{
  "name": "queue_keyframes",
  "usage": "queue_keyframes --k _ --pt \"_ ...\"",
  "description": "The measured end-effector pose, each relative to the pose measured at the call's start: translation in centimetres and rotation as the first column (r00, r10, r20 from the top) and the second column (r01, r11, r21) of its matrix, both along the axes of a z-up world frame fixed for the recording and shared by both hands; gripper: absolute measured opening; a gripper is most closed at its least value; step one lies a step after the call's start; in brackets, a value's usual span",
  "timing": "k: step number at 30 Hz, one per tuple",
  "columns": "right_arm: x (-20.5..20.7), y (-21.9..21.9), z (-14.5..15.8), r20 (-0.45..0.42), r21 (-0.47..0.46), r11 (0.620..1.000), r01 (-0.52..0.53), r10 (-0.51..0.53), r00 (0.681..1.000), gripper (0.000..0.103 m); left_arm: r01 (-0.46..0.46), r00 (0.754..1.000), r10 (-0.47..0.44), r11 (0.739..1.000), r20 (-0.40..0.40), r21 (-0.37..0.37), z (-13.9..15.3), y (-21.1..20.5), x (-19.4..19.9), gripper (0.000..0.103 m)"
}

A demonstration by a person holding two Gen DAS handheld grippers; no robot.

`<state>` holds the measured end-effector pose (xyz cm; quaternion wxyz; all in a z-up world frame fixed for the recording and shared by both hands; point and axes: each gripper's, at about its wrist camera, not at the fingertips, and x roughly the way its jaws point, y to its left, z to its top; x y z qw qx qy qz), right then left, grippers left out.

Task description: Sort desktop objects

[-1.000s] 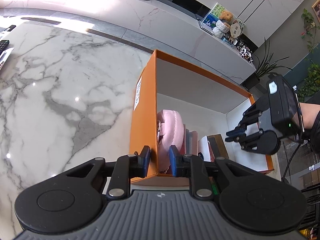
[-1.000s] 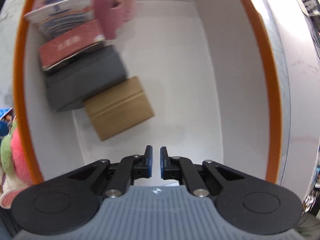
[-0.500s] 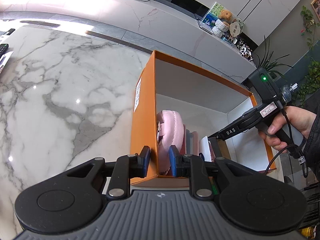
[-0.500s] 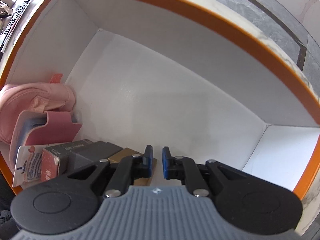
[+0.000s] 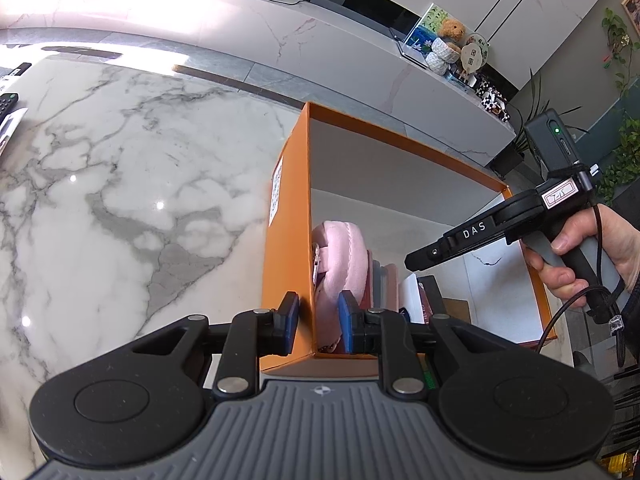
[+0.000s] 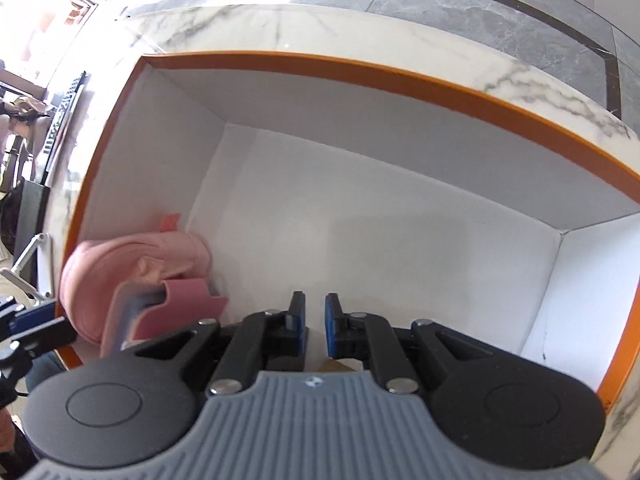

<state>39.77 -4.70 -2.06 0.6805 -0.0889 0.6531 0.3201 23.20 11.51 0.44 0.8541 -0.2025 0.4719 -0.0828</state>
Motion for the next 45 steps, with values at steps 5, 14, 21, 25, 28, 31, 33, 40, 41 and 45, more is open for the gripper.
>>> queue_keyframes --k 5,14,21,25,28,31,33,40,41,45 --pt "-1.3 1.8 -0.7 -0.038 -0.031 0.998 -0.055 0.054 0.998 0.012 0.0 1.0 0.0 1.0 0.001 0.001 0.0 0.0 0.0 0.024" --pt "-1.4 0.2 1.9 0.122 -0.09 0.982 -0.169 0.179 0.976 0.013 0.0 1.0 0.0 1.0 0.001 -0.003 0.0 0.0 0.0 0.024" --pt "-1.7 -1.3 -1.2 0.092 -0.269 0.874 -0.405 0.442 0.892 0.008 -0.001 1.0 0.001 1.0 0.003 -0.005 0.0 0.1 0.0 0.024" --pt "-3.0 -1.4 -2.8 0.032 -0.299 0.813 -0.5 0.532 0.846 0.007 -0.001 1.0 0.001 1.0 0.003 -0.005 0.0 0.1 0.0 0.024" --pt "-3.6 -1.3 -3.4 0.014 -0.262 0.811 -0.524 0.546 0.838 0.006 0.0 1.0 0.0 1.0 0.003 -0.003 0.0 0.1 0.0 0.024" --pt "-4.1 -1.1 -3.6 0.001 -0.222 0.812 -0.54 0.554 0.832 0.002 0.0 1.0 0.0 1.0 0.005 0.001 0.0 0.1 -0.1 0.024" --pt "-4.3 -0.9 -3.6 -0.002 -0.2 0.814 -0.546 0.557 0.831 0.001 0.0 1.0 0.0 1.0 0.004 0.001 0.0 0.1 -0.1 0.024" --pt "-4.5 -1.8 -3.4 0.017 -0.234 0.827 -0.511 0.529 0.849 0.001 -0.008 0.999 0.007 1.0 0.035 0.027 0.6 0.0 -0.8 0.024" --pt "-4.5 -2.2 -3.1 0.026 -0.239 0.832 -0.5 0.521 0.853 0.001 -0.008 0.999 0.006 1.0 0.043 0.03 1.0 -0.1 -1.1 0.024" --pt "-5.2 -4.1 -0.8 0.093 -0.226 0.862 -0.454 0.483 0.871 0.001 0.001 0.994 -0.006 0.999 0.106 0.049 2.9 -0.5 -2.8 0.024"
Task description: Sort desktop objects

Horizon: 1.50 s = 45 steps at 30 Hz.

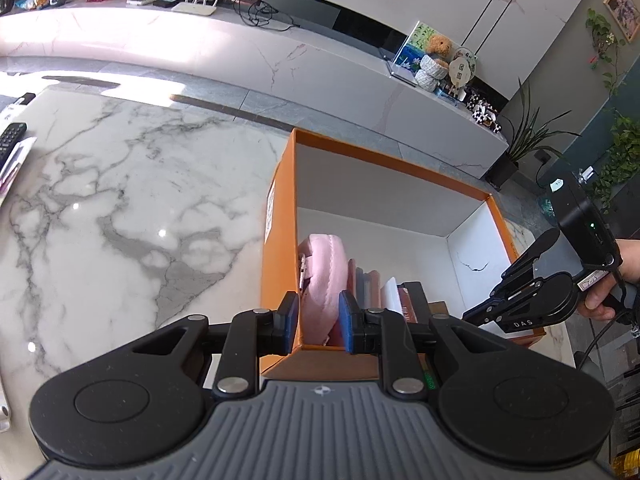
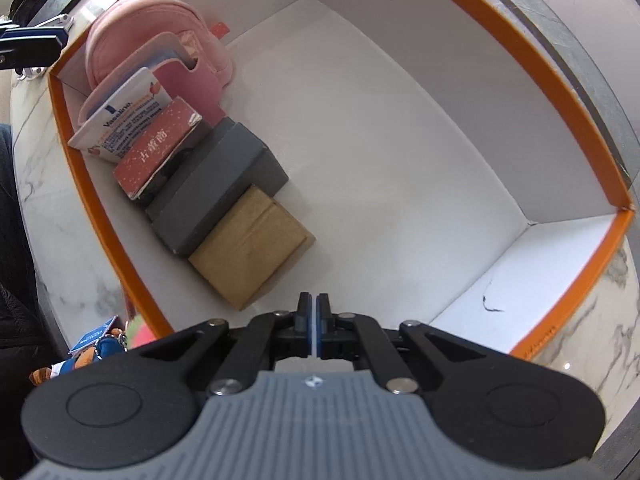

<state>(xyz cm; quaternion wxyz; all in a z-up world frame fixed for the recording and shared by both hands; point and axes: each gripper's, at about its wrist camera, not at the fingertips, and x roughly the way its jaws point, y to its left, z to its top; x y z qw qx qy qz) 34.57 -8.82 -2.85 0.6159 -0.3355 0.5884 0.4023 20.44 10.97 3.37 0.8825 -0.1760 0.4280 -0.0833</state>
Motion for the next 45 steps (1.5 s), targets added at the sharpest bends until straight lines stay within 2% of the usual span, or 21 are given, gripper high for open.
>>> queue_keyframes --k 7,12,14,18,20,23,25,28,30,32,35,37,39,41,45 --pt "-3.2 -4.0 4.7 0.124 0.15 0.983 0.106 -0.125 0.984 0.007 0.078 0.993 -0.08 0.997 0.085 0.027 3.0 -2.1 -3.8 0.024" --pt "-8.1 -5.8 8.9 0.238 0.282 0.939 0.195 -0.265 0.934 0.007 0.187 0.977 -0.19 0.981 0.093 0.041 3.1 -4.5 -6.7 0.024" --pt "-10.4 -6.5 9.4 0.269 0.349 0.91 0.221 -0.324 0.907 0.008 0.228 0.969 -0.231 0.973 0.091 0.043 2.7 -5.6 -7.8 0.024" --pt "-15.4 -8.7 9.7 0.309 0.458 0.841 0.289 -0.455 0.835 0.014 0.307 0.947 -0.309 0.951 0.082 0.035 1.1 -7.9 -9.9 0.024" --pt "-18.2 -9.3 8.9 0.335 0.501 0.806 0.315 -0.517 0.788 0.028 0.35 0.932 -0.352 0.936 0.084 0.034 0.1 -9.2 -11.0 0.026" --pt "-22.0 -10.6 8.2 0.388 0.539 0.775 0.329 -0.575 0.72 0.03 0.398 0.913 -0.401 0.916 0.073 0.053 -1.0 -11.2 -12.4 0.031" --pt "-24.2 -11.4 7.6 0.392 0.567 0.745 0.351 -0.619 0.68 0.031 0.426 0.901 -0.43 0.902 0.063 0.069 -1.6 -12.4 -13.2 0.036" --pt "-26.9 -12.2 6.1 0.411 0.595 0.71 0.377 -0.672 0.616 0.037 0.466 0.88 -0.473 0.879 0.054 0.101 -2.3 -13.8 -14.3 0.052" --pt "-28.6 -12.6 5.2 0.428 0.601 0.692 0.399 -0.701 0.571 0.041 0.482 0.87 -0.492 0.864 0.039 0.144 -3.0 -14.8 -14.9 0.054" --pt "-30.1 -13.0 3.8 0.425 0.608 0.671 0.423 -0.726 0.541 0.041 0.494 0.865 -0.502 0.851 0.003 0.176 -3.9 -15.8 -15.2 0.054" --pt "-31.7 -13.5 2.3 0.418 0.609 0.66 0.441 -0.739 0.528 0.042 0.522 0.85 -0.525 0.831 -0.038 0.192 -5.0 -16.8 -15.6 0.054" --pt "-32.7 -13.6 1.6 0.442 0.597 0.674 0.434 -0.729 0.523 0.044 0.53 0.846 -0.529 0.826 -0.058 0.194 -5.4 -17.3 -15.8 0.056" --pt "-33.1 -13.7 1.4 0.442 0.597 0.674 0.436 -0.729 0.523 0.049 0.525 0.85 -0.52 0.827 -0.082 0.198 -5.9 -17.7 -15.7 0.058" --pt "-33.2 -13.8 1.5 0.43 0.609 0.668 0.427 -0.731 0.529 0.052 0.516 0.856 -0.504 0.831 -0.112 0.206 -6.5 -18.1 -15.4 0.058" --pt "-33.3 -13.4 1.3 0.43 0.602 0.685 0.41 -0.711 0.556 0.054 0.504 0.863 -0.482 0.827 -0.149 0.248 -7.5 -18.8 -15.1 0.058"
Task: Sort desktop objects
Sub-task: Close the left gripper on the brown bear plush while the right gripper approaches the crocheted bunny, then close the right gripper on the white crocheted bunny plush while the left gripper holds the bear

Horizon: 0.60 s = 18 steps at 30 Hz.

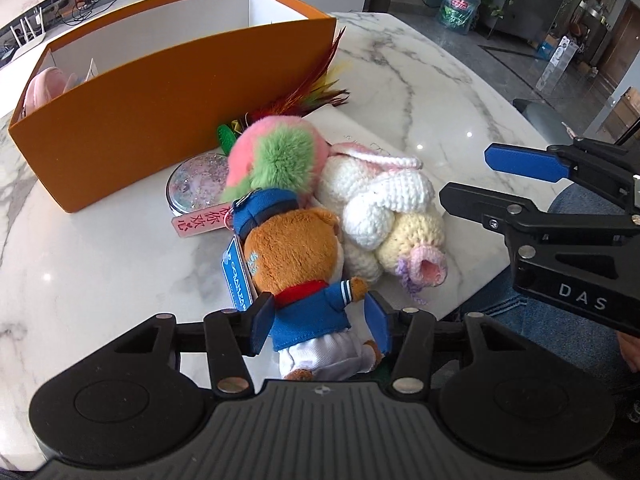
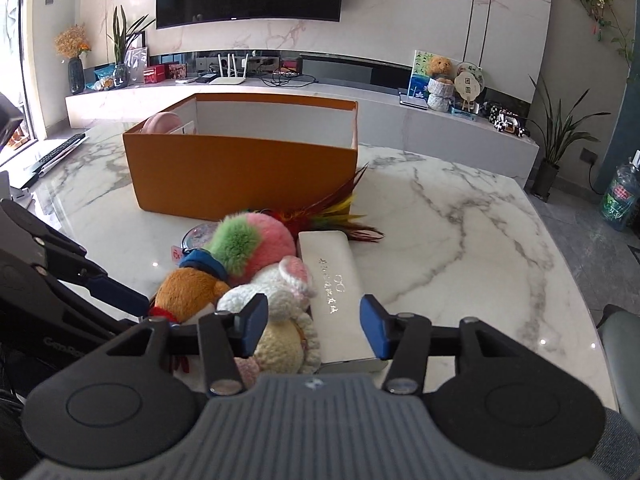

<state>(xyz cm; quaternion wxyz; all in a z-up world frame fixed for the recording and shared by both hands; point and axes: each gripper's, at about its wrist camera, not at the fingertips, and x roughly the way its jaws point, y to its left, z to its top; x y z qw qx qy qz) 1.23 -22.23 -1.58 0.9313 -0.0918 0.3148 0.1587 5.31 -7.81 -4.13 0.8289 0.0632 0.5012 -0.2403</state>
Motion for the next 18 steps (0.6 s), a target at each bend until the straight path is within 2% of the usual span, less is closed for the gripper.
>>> queue_keyframes --k 8,18 --pt "0.9 0.3 -1.2 -0.065 0.005 1.0 -0.019 0.019 0.998 0.054 -0.012 1.0 0.013 0.997 -0.012 0.072 -1.5 -0.6 0.6 0.061" --pt "2.4 2.6 -2.7 -0.12 -0.021 0.994 -0.103 0.1 0.988 0.057 -0.102 0.994 0.104 0.994 -0.039 0.037 -1.8 2.2 1.2 0.06"
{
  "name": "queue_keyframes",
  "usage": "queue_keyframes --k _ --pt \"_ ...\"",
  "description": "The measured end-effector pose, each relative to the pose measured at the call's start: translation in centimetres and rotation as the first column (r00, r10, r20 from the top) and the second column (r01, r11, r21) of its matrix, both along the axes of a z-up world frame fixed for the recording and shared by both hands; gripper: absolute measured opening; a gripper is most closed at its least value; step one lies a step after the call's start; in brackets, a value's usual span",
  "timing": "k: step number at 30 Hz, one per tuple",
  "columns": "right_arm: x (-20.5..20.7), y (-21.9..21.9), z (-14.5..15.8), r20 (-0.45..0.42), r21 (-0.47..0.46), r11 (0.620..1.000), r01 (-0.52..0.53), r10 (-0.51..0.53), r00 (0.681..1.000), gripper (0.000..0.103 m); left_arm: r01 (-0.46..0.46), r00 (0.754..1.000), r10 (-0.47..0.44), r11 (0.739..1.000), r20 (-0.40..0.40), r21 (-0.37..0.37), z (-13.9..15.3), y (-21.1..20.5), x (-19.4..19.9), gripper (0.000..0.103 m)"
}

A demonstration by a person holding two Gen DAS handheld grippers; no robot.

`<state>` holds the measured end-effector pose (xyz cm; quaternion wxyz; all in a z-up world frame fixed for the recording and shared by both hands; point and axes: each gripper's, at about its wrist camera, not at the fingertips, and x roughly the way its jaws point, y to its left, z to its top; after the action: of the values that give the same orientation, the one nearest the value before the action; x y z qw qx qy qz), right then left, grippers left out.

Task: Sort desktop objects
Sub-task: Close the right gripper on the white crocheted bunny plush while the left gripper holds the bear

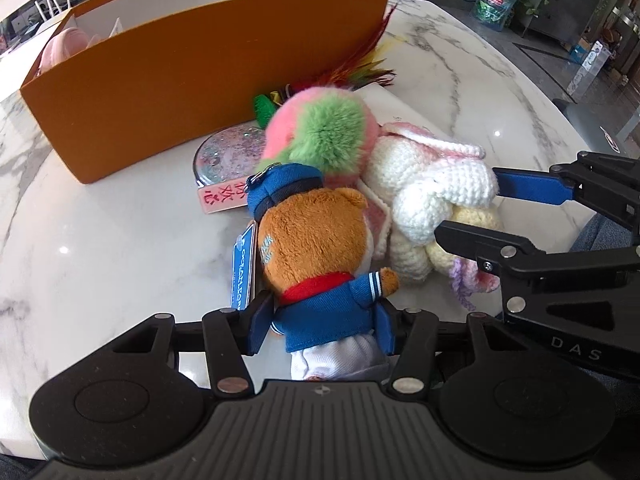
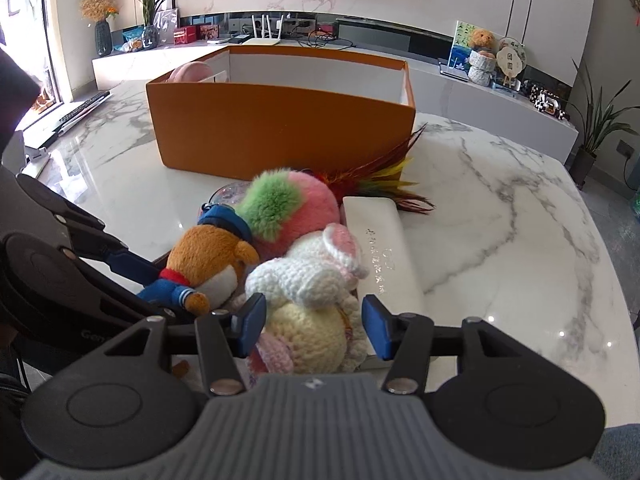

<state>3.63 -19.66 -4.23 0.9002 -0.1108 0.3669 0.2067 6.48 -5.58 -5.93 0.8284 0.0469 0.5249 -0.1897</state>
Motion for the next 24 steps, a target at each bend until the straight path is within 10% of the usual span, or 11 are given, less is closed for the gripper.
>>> queue_keyframes --k 12,24 --pt "1.8 1.6 -1.7 -0.048 -0.015 1.0 -0.026 0.025 0.999 0.071 -0.075 0.997 0.075 0.997 -0.009 -0.022 0.0 2.5 0.6 0.058" --pt "1.0 1.9 -0.7 -0.042 -0.048 0.998 -0.027 0.025 0.999 0.054 -0.136 0.991 0.135 0.985 -0.014 -0.108 0.7 4.8 0.0 0.042"
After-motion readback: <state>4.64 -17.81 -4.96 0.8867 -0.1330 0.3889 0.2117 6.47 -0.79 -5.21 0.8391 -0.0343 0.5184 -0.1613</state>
